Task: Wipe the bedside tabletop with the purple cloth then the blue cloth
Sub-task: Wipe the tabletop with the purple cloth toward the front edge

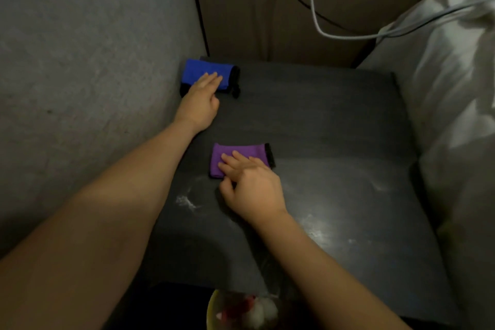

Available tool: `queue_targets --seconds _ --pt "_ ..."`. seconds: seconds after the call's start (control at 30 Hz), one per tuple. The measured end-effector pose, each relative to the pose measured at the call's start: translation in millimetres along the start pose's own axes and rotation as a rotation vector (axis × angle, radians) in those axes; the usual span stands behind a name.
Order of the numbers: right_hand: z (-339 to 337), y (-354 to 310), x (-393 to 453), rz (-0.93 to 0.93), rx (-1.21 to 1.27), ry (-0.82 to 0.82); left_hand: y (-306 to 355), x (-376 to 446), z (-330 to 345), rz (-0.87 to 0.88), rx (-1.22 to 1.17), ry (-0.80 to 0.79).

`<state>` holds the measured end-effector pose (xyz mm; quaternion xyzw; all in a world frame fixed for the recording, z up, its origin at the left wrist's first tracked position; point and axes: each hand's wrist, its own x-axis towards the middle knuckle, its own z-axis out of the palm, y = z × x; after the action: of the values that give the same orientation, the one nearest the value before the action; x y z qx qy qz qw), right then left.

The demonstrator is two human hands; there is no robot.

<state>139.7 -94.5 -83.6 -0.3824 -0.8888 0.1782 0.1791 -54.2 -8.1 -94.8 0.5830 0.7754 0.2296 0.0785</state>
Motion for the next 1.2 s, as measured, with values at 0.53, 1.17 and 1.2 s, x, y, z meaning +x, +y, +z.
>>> queue_targets --seconds 0.53,1.17,1.2 --pt "-87.4 149.8 -37.3 0.388 -0.086 0.202 1.8 -3.0 -1.7 -0.015 0.002 0.009" --pt "-110.7 171.9 -54.5 0.633 -0.072 0.277 1.9 -3.3 -1.9 -0.025 -0.019 0.003" --pt "-110.3 167.9 -54.6 0.646 -0.082 0.267 2.2 -3.8 -1.9 -0.026 -0.021 0.003"
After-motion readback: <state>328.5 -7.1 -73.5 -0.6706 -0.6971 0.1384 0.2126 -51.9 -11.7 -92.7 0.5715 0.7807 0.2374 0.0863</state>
